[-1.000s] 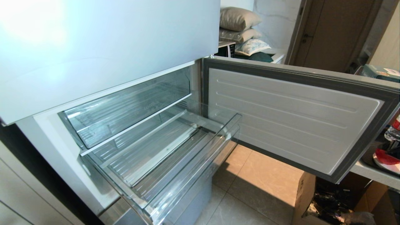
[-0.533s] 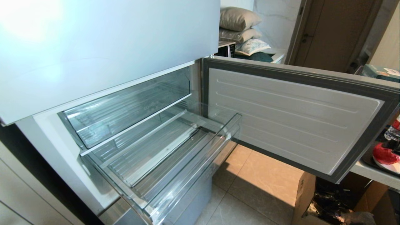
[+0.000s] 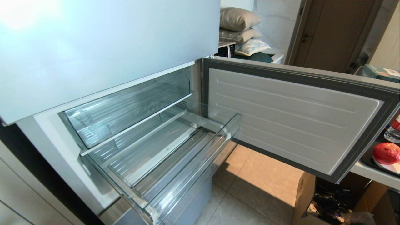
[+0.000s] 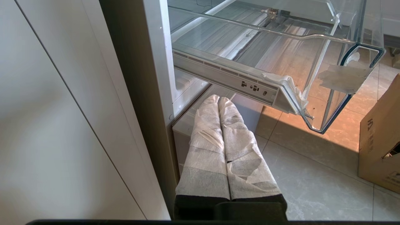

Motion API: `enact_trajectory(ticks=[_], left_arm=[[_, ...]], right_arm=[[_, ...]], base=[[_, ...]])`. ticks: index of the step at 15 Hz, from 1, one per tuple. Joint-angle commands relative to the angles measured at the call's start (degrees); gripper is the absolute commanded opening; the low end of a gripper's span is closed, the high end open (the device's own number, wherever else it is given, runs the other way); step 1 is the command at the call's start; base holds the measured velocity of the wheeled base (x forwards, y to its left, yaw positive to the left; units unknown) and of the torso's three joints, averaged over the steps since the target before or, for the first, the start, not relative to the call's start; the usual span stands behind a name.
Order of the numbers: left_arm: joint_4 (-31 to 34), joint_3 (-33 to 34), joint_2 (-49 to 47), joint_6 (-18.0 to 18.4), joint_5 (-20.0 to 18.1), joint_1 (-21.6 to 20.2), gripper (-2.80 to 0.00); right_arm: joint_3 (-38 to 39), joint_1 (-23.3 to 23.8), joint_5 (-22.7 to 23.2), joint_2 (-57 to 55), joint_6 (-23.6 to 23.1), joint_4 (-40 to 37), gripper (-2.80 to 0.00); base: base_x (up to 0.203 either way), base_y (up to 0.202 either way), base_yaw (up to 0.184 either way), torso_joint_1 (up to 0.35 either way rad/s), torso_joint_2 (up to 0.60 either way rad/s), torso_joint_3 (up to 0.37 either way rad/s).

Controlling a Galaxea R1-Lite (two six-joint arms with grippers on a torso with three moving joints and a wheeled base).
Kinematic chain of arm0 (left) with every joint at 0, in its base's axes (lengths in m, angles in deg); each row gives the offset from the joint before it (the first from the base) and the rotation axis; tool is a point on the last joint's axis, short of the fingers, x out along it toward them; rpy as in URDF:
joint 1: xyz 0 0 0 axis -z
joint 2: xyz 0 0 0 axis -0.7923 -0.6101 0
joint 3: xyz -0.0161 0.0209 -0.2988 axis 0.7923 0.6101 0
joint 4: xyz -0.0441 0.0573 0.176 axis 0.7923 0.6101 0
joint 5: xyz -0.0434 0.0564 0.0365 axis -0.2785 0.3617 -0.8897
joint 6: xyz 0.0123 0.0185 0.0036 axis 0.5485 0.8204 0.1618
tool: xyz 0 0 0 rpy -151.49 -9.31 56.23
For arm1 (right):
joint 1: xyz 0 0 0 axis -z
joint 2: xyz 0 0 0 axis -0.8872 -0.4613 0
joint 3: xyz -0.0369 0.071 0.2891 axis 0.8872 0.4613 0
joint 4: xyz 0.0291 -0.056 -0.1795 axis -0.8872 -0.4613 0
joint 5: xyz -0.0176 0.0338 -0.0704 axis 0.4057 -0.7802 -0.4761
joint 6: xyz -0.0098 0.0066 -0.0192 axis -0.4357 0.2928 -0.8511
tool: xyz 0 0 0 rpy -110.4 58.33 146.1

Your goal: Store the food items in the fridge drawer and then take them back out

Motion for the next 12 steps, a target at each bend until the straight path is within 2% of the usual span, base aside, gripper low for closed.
enact_trajectory(ticks=[1, 3, 4, 5, 7, 8, 10, 12], left_arm=[[0.01, 0.0, 0.02, -0.02, 0.02, 0.0, -2.8], [0.01, 0.0, 0.02, -0.02, 0.02, 0.0, -2.8], [0.01, 0.0, 0.02, -0.02, 0.02, 0.0, -2.8], [0.01, 0.0, 0.02, -0.02, 0.02, 0.0, -2.8], [0.01, 0.0, 0.02, -0.02, 0.02, 0.0, -2.8], [0.01, 0.0, 0.02, -0.02, 0.02, 0.0, -2.8], [0.01, 0.0, 0.02, -0.02, 0.02, 0.0, -2.8], [0.01, 0.0, 0.02, -0.02, 0.02, 0.0, -2.8]], right_arm=[[2.73, -1.32, 0.09, 9.08, -0.11, 0.14, -2.8], [7.99, -7.2, -0.1, 16.51, -0.77, 0.13, -2.8], [11.54, -12.08, -0.18, 20.71, -1.58, 0.28, -2.8], [14.81, -17.56, -0.33, 24.95, -2.37, 0.36, -2.8], [21.19, -31.79, -1.56, 36.81, -3.87, 0.12, -2.8], [24.2, -36.45, -2.13, 43.3, -5.07, -0.45, -2.8], [31.21, -43.33, -3.11, 55.26, -9.83, -2.95, -2.8], [38.37, -48.27, -4.77, 61.84, -13.83, -6.57, -2.8]], base=[[0.0, 0.0, 0.0, 0.0, 0.0, 0.0], [0.0, 0.0, 0.0, 0.0, 0.0, 0.0], [0.0, 0.0, 0.0, 0.0, 0.0, 0.0], [0.0, 0.0, 0.0, 0.0, 0.0, 0.0], [0.0, 0.0, 0.0, 0.0, 0.0, 0.0], [0.0, 0.0, 0.0, 0.0, 0.0, 0.0], [0.0, 0.0, 0.0, 0.0, 0.0, 0.0], [0.0, 0.0, 0.0, 0.0, 0.0, 0.0]])
